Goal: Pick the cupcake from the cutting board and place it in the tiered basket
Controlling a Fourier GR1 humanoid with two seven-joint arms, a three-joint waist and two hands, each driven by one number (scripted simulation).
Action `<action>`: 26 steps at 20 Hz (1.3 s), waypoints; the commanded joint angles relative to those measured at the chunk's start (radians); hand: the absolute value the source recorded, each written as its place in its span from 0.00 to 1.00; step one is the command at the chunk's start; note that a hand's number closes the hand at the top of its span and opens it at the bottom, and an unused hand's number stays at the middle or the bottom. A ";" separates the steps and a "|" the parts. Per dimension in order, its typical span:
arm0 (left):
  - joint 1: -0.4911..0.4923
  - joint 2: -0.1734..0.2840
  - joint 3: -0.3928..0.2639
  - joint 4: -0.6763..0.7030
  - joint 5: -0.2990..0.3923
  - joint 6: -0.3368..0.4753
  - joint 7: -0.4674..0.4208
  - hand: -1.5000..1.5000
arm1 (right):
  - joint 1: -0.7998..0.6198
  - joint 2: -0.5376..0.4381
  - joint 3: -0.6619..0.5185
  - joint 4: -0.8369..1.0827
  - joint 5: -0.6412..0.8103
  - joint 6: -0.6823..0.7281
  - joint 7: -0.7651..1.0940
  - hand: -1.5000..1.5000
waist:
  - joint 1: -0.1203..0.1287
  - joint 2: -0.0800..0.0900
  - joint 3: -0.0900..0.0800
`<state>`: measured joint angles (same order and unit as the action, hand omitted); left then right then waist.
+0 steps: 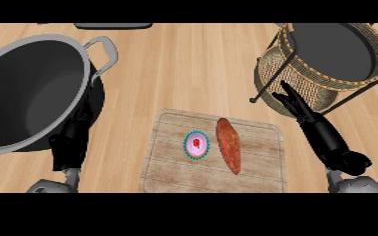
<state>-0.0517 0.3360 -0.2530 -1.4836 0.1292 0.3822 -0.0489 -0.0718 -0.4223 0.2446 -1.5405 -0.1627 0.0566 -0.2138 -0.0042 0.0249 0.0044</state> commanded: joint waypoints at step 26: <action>-0.059 -0.026 -0.036 0.089 0.106 -0.271 -0.039 0.50 | -0.733 0.268 0.632 0.344 0.551 -0.411 1.120 0.00 | -0.022 -0.056 -0.020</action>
<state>-0.1064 0.3139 -0.2892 -1.4195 0.2300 0.1179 -0.0991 -0.7306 -0.1251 0.7943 -1.2368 0.3559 -0.5508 0.7225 -0.0179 -0.0300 -0.0083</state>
